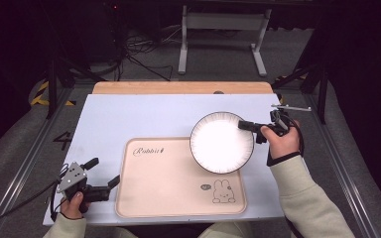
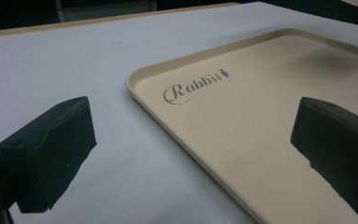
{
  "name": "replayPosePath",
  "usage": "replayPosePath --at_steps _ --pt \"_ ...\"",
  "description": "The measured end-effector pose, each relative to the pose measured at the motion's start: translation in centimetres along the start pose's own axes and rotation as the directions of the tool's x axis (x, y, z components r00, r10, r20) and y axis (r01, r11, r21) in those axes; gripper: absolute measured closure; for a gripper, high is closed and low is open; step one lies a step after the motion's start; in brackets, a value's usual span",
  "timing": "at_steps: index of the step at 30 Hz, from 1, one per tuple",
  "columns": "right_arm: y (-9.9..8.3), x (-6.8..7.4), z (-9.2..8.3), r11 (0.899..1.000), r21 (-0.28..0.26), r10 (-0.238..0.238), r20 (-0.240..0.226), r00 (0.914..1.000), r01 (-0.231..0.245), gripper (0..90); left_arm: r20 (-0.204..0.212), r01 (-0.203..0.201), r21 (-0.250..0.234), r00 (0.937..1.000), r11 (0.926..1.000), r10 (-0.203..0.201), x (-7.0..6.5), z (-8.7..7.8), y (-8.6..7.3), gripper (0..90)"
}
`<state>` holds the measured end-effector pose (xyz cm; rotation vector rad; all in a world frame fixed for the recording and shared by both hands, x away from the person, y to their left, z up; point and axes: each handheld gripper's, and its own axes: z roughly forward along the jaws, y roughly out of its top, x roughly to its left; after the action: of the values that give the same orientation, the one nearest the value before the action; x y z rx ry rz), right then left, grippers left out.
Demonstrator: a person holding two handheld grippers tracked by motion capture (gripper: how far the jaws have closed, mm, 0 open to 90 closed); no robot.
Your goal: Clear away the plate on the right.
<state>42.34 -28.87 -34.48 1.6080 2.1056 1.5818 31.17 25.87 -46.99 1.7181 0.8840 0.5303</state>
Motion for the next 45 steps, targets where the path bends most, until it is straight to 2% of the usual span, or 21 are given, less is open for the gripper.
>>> replayPosePath --at_steps 14,24,31,36,45 --pt "-0.8 2.1 2.0 0.999 0.035 -0.013 -0.075 0.9971 0.016 82.3 -0.002 0.002 -0.003 1.0000 1.0000 -0.002 0.0 0.0 0.0 0.4" --pt "-1.4 2.9 3.5 0.998 0.056 -0.009 -0.109 0.9940 0.015 82.2 -0.002 0.003 -0.004 1.0000 1.0000 -0.003 0.0 0.0 0.0 0.3" --pt "-2.5 3.4 4.9 0.998 0.066 0.004 -0.129 0.9917 0.004 81.9 -0.001 0.003 -0.004 1.0000 1.0000 -0.003 0.0 0.0 0.0 0.3" --pt "-3.5 3.7 6.1 0.996 0.084 0.029 -0.160 0.9867 -0.016 81.9 0.000 -0.001 -0.002 1.0000 1.0000 0.001 0.0 -0.1 0.0 0.4" --pt "-5.0 4.0 7.9 0.992 0.119 0.060 -0.177 0.9823 -0.039 81.7 0.003 -0.003 -0.003 1.0000 1.0000 0.003 0.0 -0.1 0.0 0.4"
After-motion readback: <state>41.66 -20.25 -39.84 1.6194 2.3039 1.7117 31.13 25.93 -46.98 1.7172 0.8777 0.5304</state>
